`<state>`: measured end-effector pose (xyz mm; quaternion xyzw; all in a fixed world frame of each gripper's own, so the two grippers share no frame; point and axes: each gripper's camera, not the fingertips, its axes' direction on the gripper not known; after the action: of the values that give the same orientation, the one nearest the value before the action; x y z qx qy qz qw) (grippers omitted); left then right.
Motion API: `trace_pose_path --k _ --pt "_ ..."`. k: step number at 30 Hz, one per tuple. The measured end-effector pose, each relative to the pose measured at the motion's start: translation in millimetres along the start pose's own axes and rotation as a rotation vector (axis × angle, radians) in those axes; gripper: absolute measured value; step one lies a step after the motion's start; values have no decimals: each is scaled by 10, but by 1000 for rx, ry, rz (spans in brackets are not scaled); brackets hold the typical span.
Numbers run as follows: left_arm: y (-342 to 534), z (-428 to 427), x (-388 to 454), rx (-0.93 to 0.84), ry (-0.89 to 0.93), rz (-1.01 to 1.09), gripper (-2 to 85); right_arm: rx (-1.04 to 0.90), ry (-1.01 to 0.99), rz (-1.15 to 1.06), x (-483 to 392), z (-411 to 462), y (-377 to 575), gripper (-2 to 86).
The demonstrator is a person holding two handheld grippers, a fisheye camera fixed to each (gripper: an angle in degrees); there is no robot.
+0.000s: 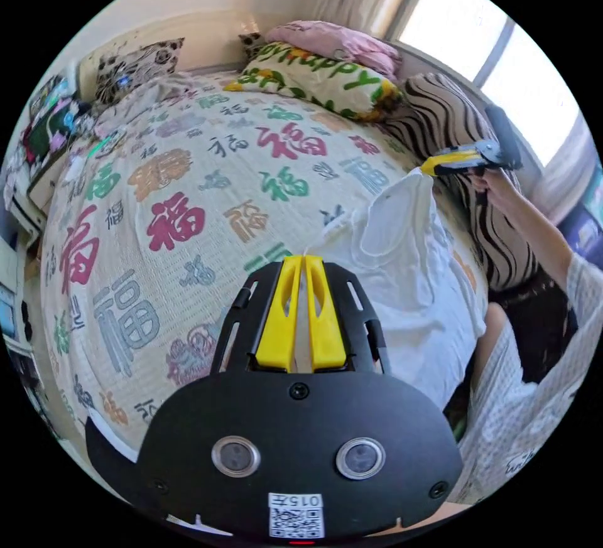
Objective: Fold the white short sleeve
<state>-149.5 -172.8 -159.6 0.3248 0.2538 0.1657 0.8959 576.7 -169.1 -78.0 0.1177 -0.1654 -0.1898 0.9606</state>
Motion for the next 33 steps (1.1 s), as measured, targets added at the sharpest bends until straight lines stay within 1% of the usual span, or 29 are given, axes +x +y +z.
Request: trace_pose_path --k 1,3,5,8,13,15,17,19,21,22,24,25,27,28,30,31,33 --pt "-39 49 -125 13 20 -42 -6 -7 4 25 69 60 -74 -5" --pt "-84 210 -538 64 54 -197 -7 -18 -8 136 312 264 -262 -5" --pt "-65 301 -748 98 81 -261 -7 8 -27 219 452 346 -311 -5" --pt "-34 386 -934 142 72 -273 -7 26 -40 285 624 421 -335 -5" --pt "23 416 -1152 216 46 -307 1 79 -77 289 835 394 -333 -1" --pt "134 263 -1214 335 -42 -339 27 144 -45 322 949 268 -266 7" --pt "260 125 -1249 399 -21 -335 61 173 -76 316 1042 146 -151 20" --pt "416 38 -1245 353 74 -288 71 140 -183 271 1101 47 37 43" --pt "786 -13 -1090 206 165 -209 75 74 -293 189 1039 -103 481 57" --pt "909 -15 -1026 160 169 -194 76 49 -297 176 1004 -139 621 60" --pt "1465 41 -730 -76 150 -162 81 -51 -292 173 831 -267 1266 81" --pt "1619 66 -658 -131 143 -169 84 -76 -296 186 785 -290 1433 87" --pt "2218 189 -383 -299 151 -212 97 -174 -339 263 569 -348 2033 105" --pt "2349 224 -325 -331 152 -231 100 -198 -333 280 511 -357 2159 108" --pt "2750 396 -125 -418 170 -292 109 -248 -259 343 332 -379 2551 113" --pt "2818 444 -87 -435 160 -304 110 -260 -236 355 310 -371 2618 113" --pt "2930 511 24 -366 80 -331 108 -305 -203 393 314 -276 2785 114"
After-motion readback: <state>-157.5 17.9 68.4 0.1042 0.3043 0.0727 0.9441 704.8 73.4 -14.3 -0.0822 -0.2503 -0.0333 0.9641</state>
